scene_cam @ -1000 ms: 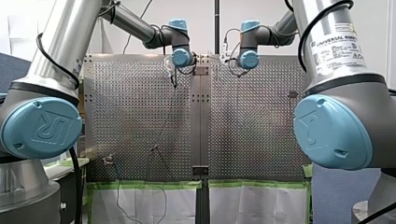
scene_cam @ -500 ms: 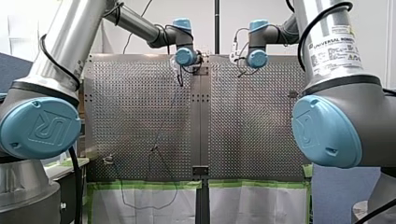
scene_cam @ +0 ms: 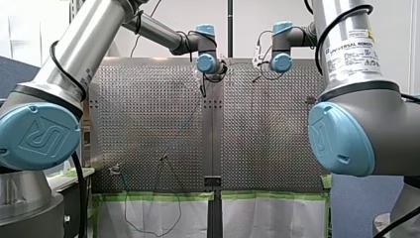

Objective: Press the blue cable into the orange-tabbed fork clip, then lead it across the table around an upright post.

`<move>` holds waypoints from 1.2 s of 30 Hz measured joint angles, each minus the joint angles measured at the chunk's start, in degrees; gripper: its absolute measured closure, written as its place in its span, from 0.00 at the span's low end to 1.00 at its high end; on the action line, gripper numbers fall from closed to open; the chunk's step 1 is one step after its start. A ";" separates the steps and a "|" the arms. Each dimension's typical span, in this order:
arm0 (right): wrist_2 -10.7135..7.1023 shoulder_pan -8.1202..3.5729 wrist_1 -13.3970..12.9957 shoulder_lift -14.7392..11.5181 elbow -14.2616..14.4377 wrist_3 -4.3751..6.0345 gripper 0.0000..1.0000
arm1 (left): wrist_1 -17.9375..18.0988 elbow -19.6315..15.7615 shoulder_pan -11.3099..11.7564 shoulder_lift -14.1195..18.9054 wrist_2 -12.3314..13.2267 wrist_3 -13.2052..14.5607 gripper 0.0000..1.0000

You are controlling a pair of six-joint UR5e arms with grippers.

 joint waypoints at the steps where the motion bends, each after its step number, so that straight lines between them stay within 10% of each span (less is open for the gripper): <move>1: -0.07 -0.31 0.03 0.01 0.01 -0.02 1.00 | -0.22 0.51 -0.08 -0.32 0.01 -0.11 1.00; 36: -4.71 -7.26 0.34 3.03 0.08 0.93 1.00 | -3.04 14.58 -1.68 -10.47 -0.20 -3.60 1.00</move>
